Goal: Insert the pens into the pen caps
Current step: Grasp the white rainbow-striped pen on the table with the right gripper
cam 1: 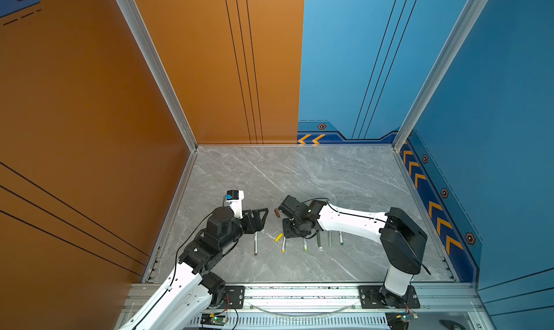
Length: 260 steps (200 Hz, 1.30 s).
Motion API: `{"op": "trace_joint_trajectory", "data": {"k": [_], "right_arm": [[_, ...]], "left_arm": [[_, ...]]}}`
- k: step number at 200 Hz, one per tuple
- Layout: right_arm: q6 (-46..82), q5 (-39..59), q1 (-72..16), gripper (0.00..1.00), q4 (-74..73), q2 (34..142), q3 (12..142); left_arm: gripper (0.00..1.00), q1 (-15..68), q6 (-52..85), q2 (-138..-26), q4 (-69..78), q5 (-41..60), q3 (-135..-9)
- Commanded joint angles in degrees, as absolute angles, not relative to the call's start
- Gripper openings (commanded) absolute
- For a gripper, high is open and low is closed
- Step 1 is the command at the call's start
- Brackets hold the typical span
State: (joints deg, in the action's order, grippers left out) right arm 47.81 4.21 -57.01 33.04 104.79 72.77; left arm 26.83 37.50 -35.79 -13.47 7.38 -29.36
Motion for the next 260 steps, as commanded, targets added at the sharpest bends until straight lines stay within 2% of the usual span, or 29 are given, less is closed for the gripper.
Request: {"op": "trace_joint_trajectory", "data": {"k": [1,15,20,46,122,201,253,260], "right_arm": [[47.6,1.4,-57.0,0.43,35.4,106.8,74.7],[47.4,1.5,-56.8,0.43,35.4,108.0,75.2],[47.3,1.5,-56.8,0.43,35.4,108.4,75.5],[46.9,1.4,-56.3,0.43,35.4,110.5,77.0],[46.6,-0.4,-55.5,0.38,36.0,115.1,78.2],[44.3,-5.0,-56.9,0.19,41.6,120.4,81.4],[45.3,-5.2,-56.6,0.04,42.0,119.2,81.7],[45.3,-4.8,-56.4,0.03,41.4,116.6,81.8]], "left_arm": [[0.85,24.0,41.6,-36.4,-11.6,15.0,-27.3],[0.85,22.8,42.6,-36.6,-11.3,16.7,-26.5],[0.90,22.5,42.6,-36.6,-11.3,16.8,-26.4],[0.94,22.3,42.5,-36.4,-11.3,16.5,-26.0],[0.95,21.6,42.2,-36.5,-9.0,16.3,-25.3],[0.96,21.2,42.1,-37.0,-8.0,15.7,-25.1],[0.97,20.9,42.0,-37.1,-7.5,16.1,-25.1],[0.97,20.9,42.0,-37.0,-7.4,16.2,-25.2]]}}
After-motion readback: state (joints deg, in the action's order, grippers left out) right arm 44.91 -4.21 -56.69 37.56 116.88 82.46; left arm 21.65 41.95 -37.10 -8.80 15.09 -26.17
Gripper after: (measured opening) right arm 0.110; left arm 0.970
